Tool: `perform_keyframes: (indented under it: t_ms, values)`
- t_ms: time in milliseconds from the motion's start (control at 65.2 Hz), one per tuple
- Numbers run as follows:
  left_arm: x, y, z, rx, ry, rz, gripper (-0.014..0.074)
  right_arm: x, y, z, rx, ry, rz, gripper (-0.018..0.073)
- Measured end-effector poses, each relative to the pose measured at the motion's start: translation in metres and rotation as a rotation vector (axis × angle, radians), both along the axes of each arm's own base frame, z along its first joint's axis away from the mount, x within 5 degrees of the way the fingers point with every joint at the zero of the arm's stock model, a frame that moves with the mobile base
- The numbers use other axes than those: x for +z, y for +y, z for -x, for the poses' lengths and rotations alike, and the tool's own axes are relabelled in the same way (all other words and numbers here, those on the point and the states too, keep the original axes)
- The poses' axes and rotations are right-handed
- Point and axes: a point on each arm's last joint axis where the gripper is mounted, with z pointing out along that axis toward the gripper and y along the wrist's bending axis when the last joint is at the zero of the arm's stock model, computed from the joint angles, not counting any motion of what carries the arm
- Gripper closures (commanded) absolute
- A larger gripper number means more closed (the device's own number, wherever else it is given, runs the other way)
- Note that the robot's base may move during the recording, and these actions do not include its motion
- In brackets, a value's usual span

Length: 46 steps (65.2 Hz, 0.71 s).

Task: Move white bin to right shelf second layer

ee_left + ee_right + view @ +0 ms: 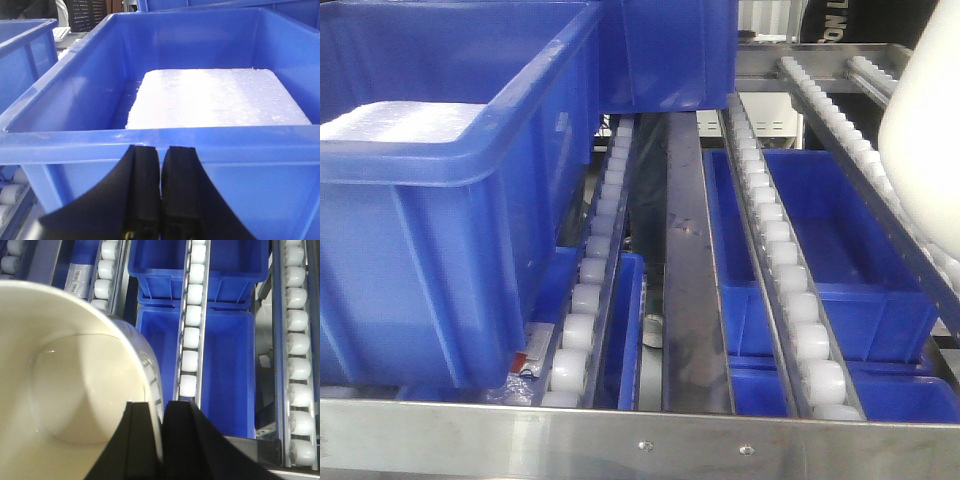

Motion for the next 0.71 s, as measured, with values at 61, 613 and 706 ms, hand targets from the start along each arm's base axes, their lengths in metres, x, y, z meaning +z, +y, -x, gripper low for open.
perform_keyframes:
  t_ms: [61, 613, 706]
  values:
    - [0.0, 0.0, 0.0, 0.0, 0.0, 0.0, 0.0512, 0.0, 0.0, 0.0, 0.0, 0.0, 0.0, 0.0491]
    - [0.0, 0.0, 0.0, 0.0, 0.0, 0.0, 0.0512, 0.0, 0.0, 0.0, 0.0, 0.0, 0.0, 0.0491]
    - [0.0, 0.0, 0.0, 0.0, 0.0, 0.0, 0.0512, 0.0, 0.0, 0.0, 0.0, 0.0, 0.0, 0.0491]
